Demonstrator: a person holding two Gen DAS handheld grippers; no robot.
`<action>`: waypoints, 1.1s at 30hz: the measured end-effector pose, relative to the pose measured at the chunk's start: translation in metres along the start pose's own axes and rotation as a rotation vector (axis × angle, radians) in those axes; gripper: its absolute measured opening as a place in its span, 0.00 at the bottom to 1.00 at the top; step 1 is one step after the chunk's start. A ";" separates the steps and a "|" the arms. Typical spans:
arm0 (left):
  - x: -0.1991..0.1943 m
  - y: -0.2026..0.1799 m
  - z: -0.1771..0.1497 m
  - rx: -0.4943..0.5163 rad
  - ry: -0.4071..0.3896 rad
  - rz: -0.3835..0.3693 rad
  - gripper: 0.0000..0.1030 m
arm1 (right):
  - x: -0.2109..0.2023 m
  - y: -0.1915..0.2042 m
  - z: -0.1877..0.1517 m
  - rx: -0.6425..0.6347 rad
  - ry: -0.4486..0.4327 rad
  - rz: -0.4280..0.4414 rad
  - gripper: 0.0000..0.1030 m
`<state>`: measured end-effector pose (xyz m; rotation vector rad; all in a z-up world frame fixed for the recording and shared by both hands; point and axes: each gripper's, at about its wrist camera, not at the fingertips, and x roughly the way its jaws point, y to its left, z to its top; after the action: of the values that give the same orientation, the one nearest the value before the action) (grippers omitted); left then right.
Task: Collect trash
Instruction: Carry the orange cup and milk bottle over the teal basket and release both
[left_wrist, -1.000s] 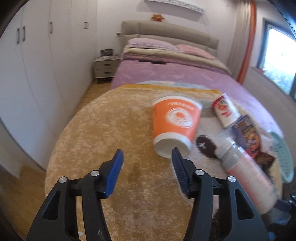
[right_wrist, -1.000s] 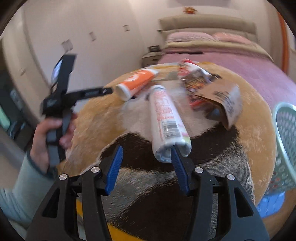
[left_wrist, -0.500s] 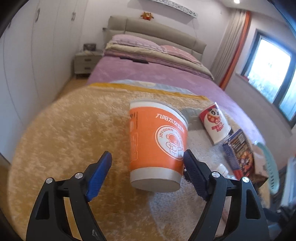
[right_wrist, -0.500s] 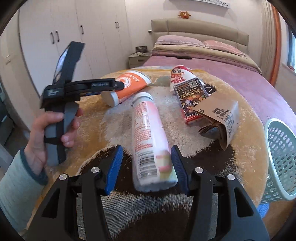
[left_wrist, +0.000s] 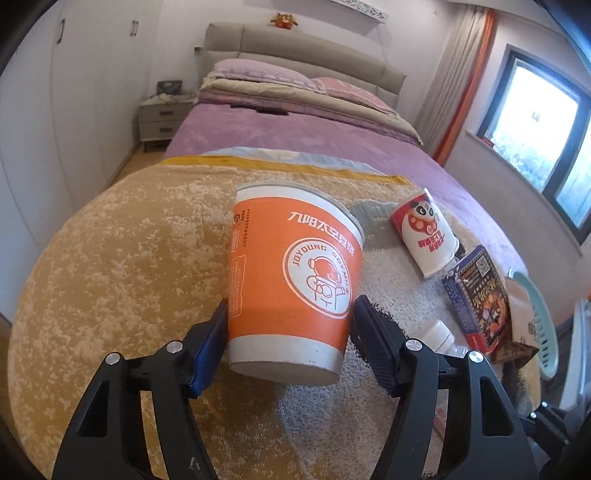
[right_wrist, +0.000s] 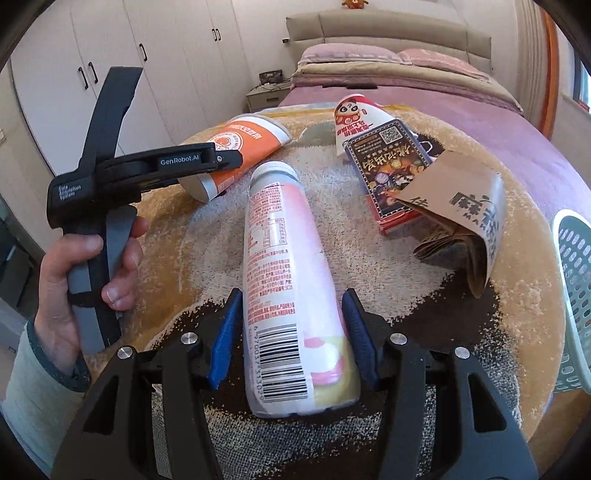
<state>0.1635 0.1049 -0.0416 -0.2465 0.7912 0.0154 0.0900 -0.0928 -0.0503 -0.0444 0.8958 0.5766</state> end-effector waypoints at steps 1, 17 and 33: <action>-0.001 -0.002 -0.001 0.008 -0.006 0.009 0.62 | 0.000 0.000 0.000 0.004 0.002 0.003 0.50; -0.060 0.010 -0.006 -0.049 -0.107 -0.031 0.61 | -0.011 -0.011 0.007 0.131 -0.037 0.158 0.46; -0.104 -0.047 0.007 0.044 -0.194 -0.124 0.59 | -0.092 -0.054 0.014 0.224 -0.232 0.138 0.46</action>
<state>0.1002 0.0689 0.0472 -0.2479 0.5813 -0.0938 0.0820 -0.1766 0.0161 0.2834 0.7355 0.5931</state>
